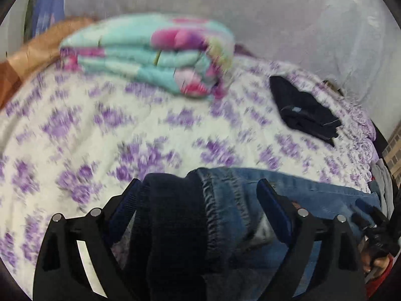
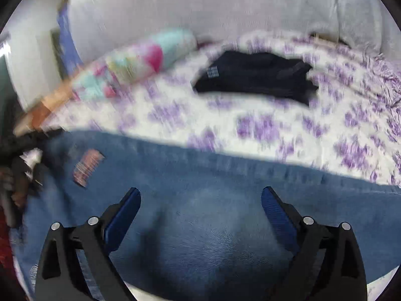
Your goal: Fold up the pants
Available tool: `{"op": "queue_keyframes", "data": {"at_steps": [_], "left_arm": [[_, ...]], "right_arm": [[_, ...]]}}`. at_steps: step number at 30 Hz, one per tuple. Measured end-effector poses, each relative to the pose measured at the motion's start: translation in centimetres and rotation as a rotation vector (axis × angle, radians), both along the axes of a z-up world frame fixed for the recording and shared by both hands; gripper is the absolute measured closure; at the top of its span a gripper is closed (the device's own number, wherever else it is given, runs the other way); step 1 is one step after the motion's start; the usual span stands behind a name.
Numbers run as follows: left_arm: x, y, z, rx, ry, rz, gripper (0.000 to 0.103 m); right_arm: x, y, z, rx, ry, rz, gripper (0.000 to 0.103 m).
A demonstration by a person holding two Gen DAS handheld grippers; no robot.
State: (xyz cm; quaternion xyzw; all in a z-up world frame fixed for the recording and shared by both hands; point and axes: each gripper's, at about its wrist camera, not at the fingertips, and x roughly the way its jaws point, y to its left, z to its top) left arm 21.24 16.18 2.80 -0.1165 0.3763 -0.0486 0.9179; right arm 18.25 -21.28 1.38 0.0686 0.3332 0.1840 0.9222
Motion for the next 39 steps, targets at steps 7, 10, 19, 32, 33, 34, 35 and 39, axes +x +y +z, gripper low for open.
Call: {"op": "queue_keyframes", "data": {"at_steps": [7, 10, 19, 32, 33, 34, 35, 39], "left_arm": [[0.7, 0.7, -1.5, -0.053, 0.096, -0.014, 0.011], [1.4, 0.3, -2.9, -0.03, 0.158, -0.01, 0.011], [-1.6, -2.7, 0.0, 0.23, -0.048, 0.062, 0.007], [-2.1, -3.1, 0.4, 0.251, -0.073, 0.058, 0.005], [-2.2, -3.2, 0.4, 0.257, -0.075, 0.057, 0.005], [-2.3, -3.4, 0.4, 0.266, -0.078, 0.056, 0.005], [-2.3, -3.4, 0.4, 0.27, -0.08, 0.055, 0.005], [-2.3, -3.5, 0.5, 0.277, -0.081, 0.052, 0.005]], "right_arm": [[1.1, 3.4, -3.1, -0.125, 0.196, 0.171, 0.003], [1.1, 3.2, -3.1, -0.12, 0.189, 0.171, 0.003], [0.8, 3.6, -3.0, -0.151, 0.181, 0.163, 0.003], [0.8, 3.7, -3.1, -0.153, 0.182, 0.163, 0.003], [0.8, 3.7, -3.1, -0.152, 0.182, 0.163, 0.003], [0.8, 3.7, -3.1, -0.153, 0.182, 0.163, 0.003], [0.8, 3.7, -3.1, -0.155, 0.183, 0.163, 0.003], [1.0, 3.7, -3.1, -0.152, 0.186, 0.164, 0.003]]}}
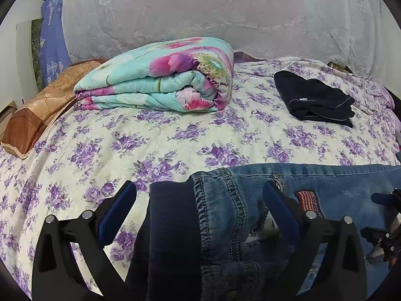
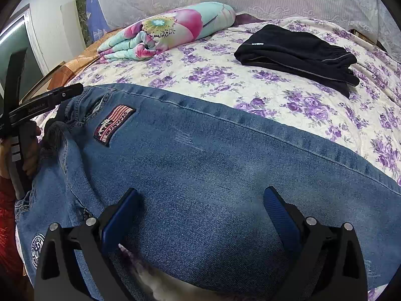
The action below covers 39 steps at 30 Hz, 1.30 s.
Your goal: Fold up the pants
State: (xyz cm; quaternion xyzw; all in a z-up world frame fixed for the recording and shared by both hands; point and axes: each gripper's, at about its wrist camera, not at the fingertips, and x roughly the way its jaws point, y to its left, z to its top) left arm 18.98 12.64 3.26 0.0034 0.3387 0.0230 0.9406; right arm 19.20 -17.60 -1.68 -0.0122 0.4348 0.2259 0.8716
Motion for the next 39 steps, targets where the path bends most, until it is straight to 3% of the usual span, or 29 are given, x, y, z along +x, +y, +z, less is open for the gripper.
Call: {"op": "queue_keyframes", "data": {"at_steps": [4, 9, 12, 21, 26, 28, 33, 39], "left_arm": [[0.1, 0.1, 0.0, -0.005, 0.002, 0.001, 0.005], [0.1, 0.2, -0.1, -0.013, 0.007, -0.006, 0.005], [0.3, 0.6, -0.3, -0.041, 0.022, -0.008, 0.005], [1.3, 2.7, -1.1, -0.195, 0.078, -0.001, 0.005], [1.6, 3.2, -1.5, -0.247, 0.095, -0.014, 0.005], [1.8, 3.5, -1.7, -0.274, 0.101, -0.017, 0.005], [1.9, 4.0, -2.0, -0.324, 0.114, -0.028, 0.005], [2.6, 4.1, -2.4, -0.362, 0.137, -0.051, 0.005]], "right_arm": [[-0.5, -0.2, 0.8, -0.009, -0.038, -0.019, 0.003], [-1.7, -2.2, 4.8, 0.071, -0.219, -0.027, 0.003], [-0.3, -3.0, 5.5, 0.035, -0.225, -0.035, 0.003], [3.9, -4.8, 5.3, -0.044, -0.171, 0.023, 0.003], [5.3, -4.2, 4.2, -0.108, -0.144, 0.115, 0.004], [6.0, -3.5, 3.5, -0.17, -0.136, 0.156, 0.008], [8.1, -2.2, 1.6, -0.243, -0.074, 0.261, 0.031], [9.9, -2.7, 0.0, -0.159, -0.02, 0.347, 0.032]]}}
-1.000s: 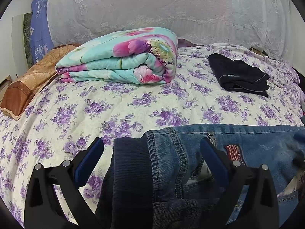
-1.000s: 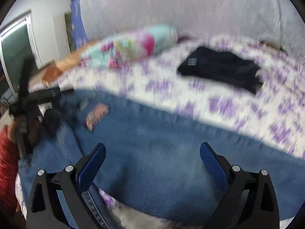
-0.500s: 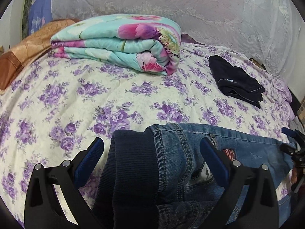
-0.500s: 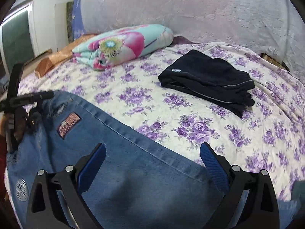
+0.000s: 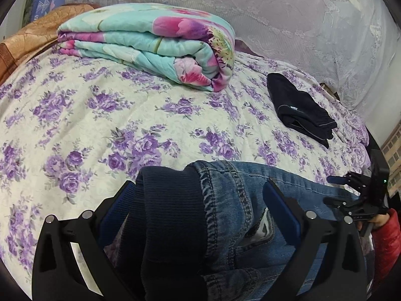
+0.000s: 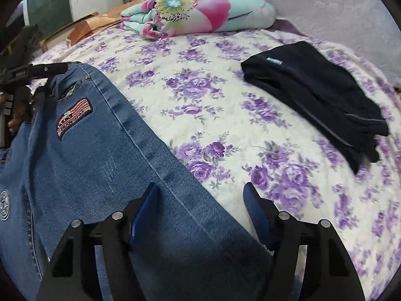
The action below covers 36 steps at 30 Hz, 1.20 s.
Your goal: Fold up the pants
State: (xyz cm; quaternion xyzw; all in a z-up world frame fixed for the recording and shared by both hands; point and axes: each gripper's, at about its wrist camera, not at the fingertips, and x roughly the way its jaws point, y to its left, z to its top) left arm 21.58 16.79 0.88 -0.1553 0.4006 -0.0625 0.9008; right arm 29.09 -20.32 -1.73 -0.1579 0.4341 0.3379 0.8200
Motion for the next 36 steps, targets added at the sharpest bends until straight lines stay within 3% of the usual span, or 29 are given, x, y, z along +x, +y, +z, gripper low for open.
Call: {"op": "queue_keyframes", "data": {"at_steps": [3, 8, 10, 17, 18, 23, 27, 31, 36], "left_arm": [[0.2, -0.1, -0.2, 0.001, 0.008, -0.004, 0.005], [0.3, 0.0, -0.2, 0.002, 0.008, -0.005, 0.005], [0.3, 0.0, -0.2, 0.002, 0.007, -0.005, 0.005], [0.4, 0.2, -0.2, -0.014, 0.0, -0.012, 0.005], [0.3, 0.3, -0.1, -0.021, -0.012, -0.01, 0.005], [-0.2, 1.4, 0.5, -0.045, -0.051, 0.034, 0.039], [-1.1, 2.8, 1.2, -0.113, -0.107, 0.045, 0.056], [-2.5, 3.5, 2.3, -0.153, -0.172, 0.044, 0.081], [-4.2, 4.2, 2.8, -0.228, -0.217, 0.021, 0.08]], "right_arm": [[0.4, -0.7, -0.5, 0.055, 0.03, -0.007, 0.031], [0.0, -0.2, -0.2, 0.027, 0.008, -0.004, 0.035], [-0.1, -0.1, 0.0, 0.024, 0.021, 0.009, 0.043], [-1.8, 1.1, 1.1, -0.029, -0.012, -0.005, 0.092], [-2.3, 1.0, 1.6, -0.031, -0.025, -0.02, 0.094], [-5.6, 1.4, 4.4, -0.048, -0.12, -0.054, 0.095], [-9.6, 1.4, 7.3, -0.028, -0.213, -0.081, 0.095], [-14.5, 1.7, 9.2, -0.032, -0.314, -0.093, 0.096], [-20.0, 1.7, 10.7, 0.014, -0.373, -0.099, 0.096]]}}
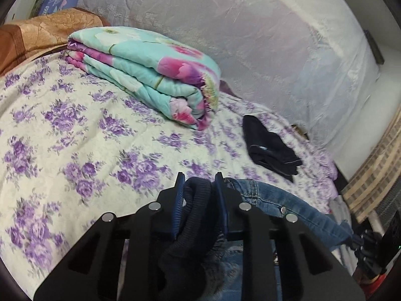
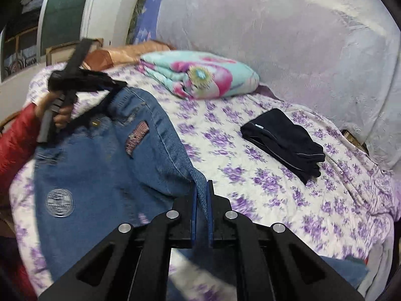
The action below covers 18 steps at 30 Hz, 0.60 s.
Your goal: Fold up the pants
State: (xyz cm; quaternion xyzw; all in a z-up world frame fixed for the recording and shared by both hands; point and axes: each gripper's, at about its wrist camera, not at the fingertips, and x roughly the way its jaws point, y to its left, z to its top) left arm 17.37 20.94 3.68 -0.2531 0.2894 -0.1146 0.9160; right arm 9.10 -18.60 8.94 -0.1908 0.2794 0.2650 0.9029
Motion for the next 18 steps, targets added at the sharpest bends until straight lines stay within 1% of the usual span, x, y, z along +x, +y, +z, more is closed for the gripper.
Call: {"op": "queue_keyframes", "data": {"at_steps": [5, 7, 8, 9, 10, 12, 13, 14, 15, 16, 17, 18], "left_arm": [[-3.6, 1.4, 0.1, -0.104, -0.068, 0.016, 0.077], [-6.2, 2.0, -0.1, -0.149, -0.095, 0.025, 0.077], [-7.1, 2.1, -0.2, -0.157, -0.099, 0.028, 0.077], [-8.7, 2.2, -0.5, -0.168, -0.098, 0.038, 0.076], [-10.2, 2.3, -1.0, -0.181, -0.082, 0.049, 0.075], [-12.2, 2.6, -2.2, -0.235, -0.047, 0.04, 0.067], [-13.2, 2.8, -2.8, -0.28, -0.032, 0.032, 0.062], [-14.3, 2.9, -3.5, -0.334, -0.013, 0.029, 0.06], [-14.9, 3.0, -3.8, -0.364, -0.004, 0.028, 0.059], [-15.4, 2.9, -4.0, -0.383, 0.004, 0.026, 0.058], [-15.6, 2.6, -3.9, -0.387, 0.016, 0.02, 0.056], [-15.6, 2.4, -3.7, -0.373, 0.023, 0.014, 0.054]], "right_arm": [[-5.2, 0.2, -0.2, 0.033, -0.035, 0.033, 0.096], [-7.2, 0.1, -0.4, 0.052, -0.026, 0.047, 0.098], [-8.0, 0.1, -0.6, 0.063, -0.017, 0.055, 0.099], [-9.0, 0.0, -0.8, 0.076, -0.002, 0.073, 0.103], [-9.8, 0.1, -1.0, 0.077, 0.007, 0.086, 0.103], [-10.8, 0.4, -2.1, 0.047, 0.032, 0.104, 0.103], [-10.9, 0.6, -3.1, 0.006, 0.045, 0.106, 0.103], [-10.9, 0.8, -3.8, -0.025, 0.045, 0.102, 0.103], [-10.8, 0.9, -4.6, -0.051, 0.042, 0.094, 0.103], [-10.7, 0.9, -5.0, -0.047, 0.053, 0.091, 0.103], [-10.7, 0.7, -5.1, -0.026, 0.067, 0.093, 0.102], [-10.8, 0.8, -5.1, 0.0, 0.08, 0.098, 0.1]]}}
